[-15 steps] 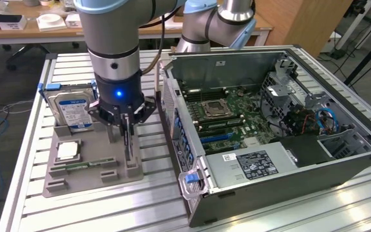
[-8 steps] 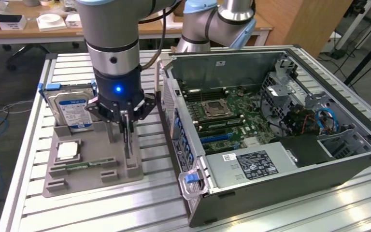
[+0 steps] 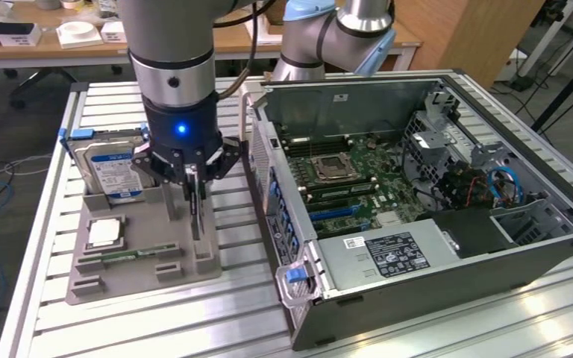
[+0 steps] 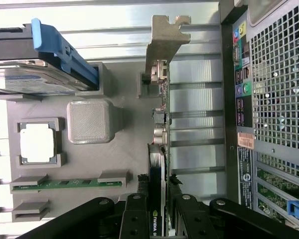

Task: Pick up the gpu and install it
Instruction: 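Pick up the gpu and move the gpu toward the slot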

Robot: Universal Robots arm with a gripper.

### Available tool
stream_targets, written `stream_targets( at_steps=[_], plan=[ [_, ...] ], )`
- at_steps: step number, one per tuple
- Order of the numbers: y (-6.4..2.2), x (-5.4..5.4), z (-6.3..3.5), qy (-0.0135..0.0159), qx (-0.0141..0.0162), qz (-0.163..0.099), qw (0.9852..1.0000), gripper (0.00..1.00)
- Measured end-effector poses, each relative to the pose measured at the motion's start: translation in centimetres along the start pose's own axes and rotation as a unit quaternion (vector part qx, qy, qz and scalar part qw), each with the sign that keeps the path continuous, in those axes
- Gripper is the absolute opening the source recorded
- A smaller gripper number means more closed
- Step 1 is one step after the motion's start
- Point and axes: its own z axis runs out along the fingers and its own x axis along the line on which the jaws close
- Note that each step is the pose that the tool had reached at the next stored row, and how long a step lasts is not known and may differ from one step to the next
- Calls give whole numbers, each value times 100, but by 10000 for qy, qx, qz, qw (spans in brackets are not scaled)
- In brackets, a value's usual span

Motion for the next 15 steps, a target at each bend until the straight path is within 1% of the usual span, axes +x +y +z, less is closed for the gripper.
stream_targets(
  at_steps=[15],
  plan=[
    [7, -1, -180, 0, 0, 0, 10000, 26]
  ],
)
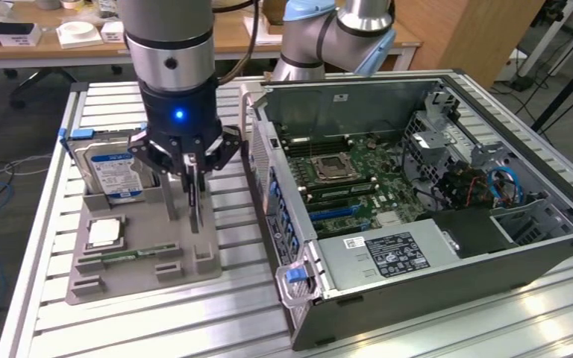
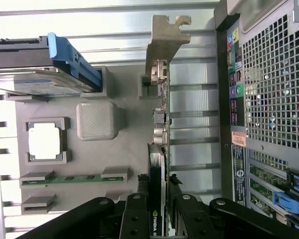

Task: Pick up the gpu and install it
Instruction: 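Pick up the gpu and move the gpu toward the slot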

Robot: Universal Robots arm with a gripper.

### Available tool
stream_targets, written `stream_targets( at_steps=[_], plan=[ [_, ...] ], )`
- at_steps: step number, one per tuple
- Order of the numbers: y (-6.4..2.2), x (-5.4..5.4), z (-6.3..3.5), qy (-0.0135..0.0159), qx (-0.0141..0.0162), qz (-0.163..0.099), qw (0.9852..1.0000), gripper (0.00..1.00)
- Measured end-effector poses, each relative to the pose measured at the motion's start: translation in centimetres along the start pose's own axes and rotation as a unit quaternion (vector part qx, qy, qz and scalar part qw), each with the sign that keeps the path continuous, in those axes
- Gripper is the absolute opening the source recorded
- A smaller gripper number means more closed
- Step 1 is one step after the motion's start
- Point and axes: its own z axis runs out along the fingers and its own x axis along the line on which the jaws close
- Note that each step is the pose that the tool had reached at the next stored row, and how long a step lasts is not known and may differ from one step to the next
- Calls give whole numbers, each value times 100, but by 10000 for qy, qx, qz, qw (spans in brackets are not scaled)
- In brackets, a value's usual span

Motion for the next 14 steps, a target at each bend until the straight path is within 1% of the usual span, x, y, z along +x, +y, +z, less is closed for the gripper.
stream_targets(
  at_steps=[14],
  plan=[
    [4, -1, -108, 1, 0, 0, 10000, 26]
  ],
)
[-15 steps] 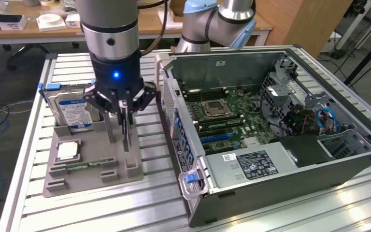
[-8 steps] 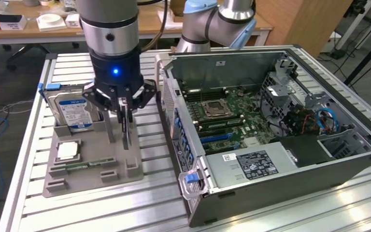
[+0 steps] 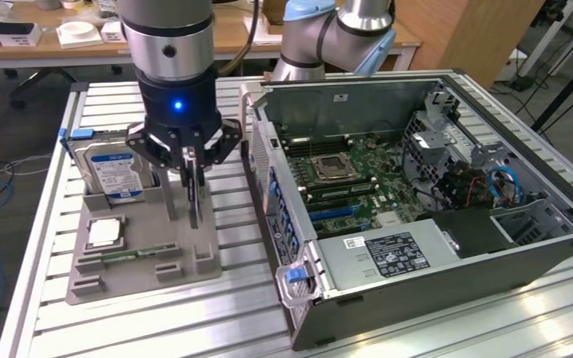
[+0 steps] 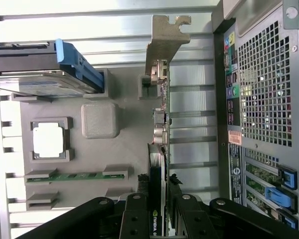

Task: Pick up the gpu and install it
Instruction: 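Pick up the gpu and move the gpu toward the slot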

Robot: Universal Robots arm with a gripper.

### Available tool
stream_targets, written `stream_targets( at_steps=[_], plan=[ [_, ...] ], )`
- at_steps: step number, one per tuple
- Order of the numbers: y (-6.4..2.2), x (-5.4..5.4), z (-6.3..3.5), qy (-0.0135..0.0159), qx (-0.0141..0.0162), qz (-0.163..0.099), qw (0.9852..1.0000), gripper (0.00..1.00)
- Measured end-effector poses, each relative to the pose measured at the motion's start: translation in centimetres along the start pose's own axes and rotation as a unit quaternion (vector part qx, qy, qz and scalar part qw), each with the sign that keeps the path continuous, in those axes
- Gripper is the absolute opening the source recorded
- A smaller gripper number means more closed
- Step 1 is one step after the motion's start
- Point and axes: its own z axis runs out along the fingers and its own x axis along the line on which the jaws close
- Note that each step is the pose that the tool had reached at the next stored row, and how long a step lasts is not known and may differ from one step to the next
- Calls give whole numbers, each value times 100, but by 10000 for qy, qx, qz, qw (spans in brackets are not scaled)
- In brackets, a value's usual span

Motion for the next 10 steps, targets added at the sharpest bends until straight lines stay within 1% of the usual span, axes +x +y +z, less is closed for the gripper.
stream_targets(
  at_steps=[10],
  plan=[
    [4, -1, -96, -1, -1, 0, 10000, 26]
  ],
)
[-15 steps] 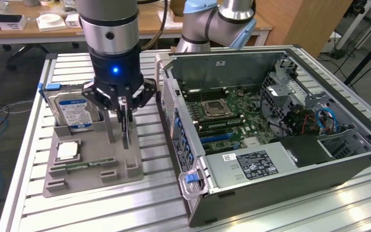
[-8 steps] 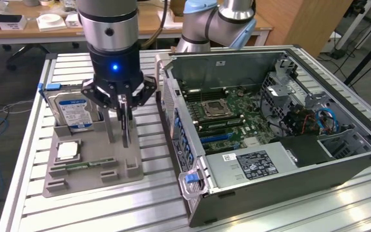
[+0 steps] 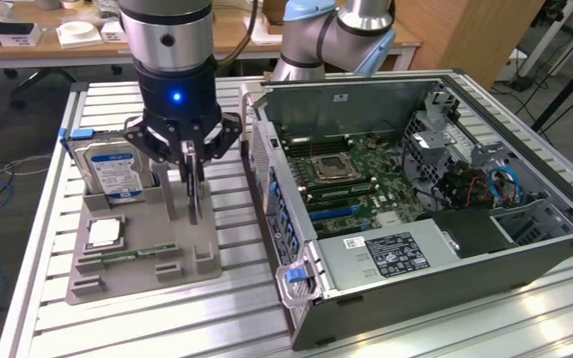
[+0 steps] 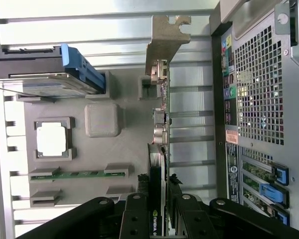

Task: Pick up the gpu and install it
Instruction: 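Pick up the gpu and move the gpu toward the slot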

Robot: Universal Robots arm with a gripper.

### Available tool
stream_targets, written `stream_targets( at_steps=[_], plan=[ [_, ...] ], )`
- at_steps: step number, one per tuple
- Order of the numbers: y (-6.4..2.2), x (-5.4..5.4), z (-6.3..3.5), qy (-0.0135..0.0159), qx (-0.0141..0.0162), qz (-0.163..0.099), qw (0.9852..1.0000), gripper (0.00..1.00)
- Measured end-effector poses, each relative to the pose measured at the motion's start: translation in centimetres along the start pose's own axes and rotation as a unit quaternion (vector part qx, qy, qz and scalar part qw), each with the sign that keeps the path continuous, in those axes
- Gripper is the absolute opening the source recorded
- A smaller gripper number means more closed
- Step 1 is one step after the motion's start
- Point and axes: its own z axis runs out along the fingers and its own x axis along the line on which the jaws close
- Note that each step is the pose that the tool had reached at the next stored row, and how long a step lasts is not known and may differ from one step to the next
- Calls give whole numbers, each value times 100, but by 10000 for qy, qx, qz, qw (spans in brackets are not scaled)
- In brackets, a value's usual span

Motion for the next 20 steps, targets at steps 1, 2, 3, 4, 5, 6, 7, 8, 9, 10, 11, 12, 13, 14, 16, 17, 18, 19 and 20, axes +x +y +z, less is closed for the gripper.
stream_targets(
  at_steps=[1, 2, 3, 4, 5, 6, 7, 8, 9, 10, 11, 12, 13, 14, 16, 17, 18, 19, 20],
  plan=[
    [1, 0, -11, 1, 0, 0, 10000, 26],
    [1, 0, -21, 1, 0, 0, 10000, 26],
    [1, 0, -30, 0, 1, 0, 10000, 26],
    [2, 0, -41, 0, 0, 0, 10000, 26],
    [2, 0, -50, 0, 0, 0, 10000, 26],
    [2, -1, -59, 0, 1, 0, 10000, 26],
    [3, -1, -68, 0, 0, 0, 10000, 26],
    [3, -1, -79, 0, 0, 0, 10000, 26],
    [3, -1, -88, 0, 0, 0, 10000, 26],
    [4, -1, -98, 0, 0, 0, 10000, 26],
    [4, -1, -109, 0, 0, 0, 10000, 26],
    [5, -1, -119, 0, 0, 0, 10000, 26],
    [5, -1, -129, 0, 0, 0, 10000, 26],
    [6, -1, -137, 0, 0, 0, 10000, 26],
    [6, -1, -145, -1, -1, 0, 10000, 26],
    [6, -1, -145, -1, -1, 0, 10000, 26],
    [6, -1, -147, 0, 0, 0, 10000, 26],
    [6, -1, -147, 0, 0, 0, 10000, 26],
    [6, -1, -147, 0, 0, 0, 10000, 26]
  ],
)
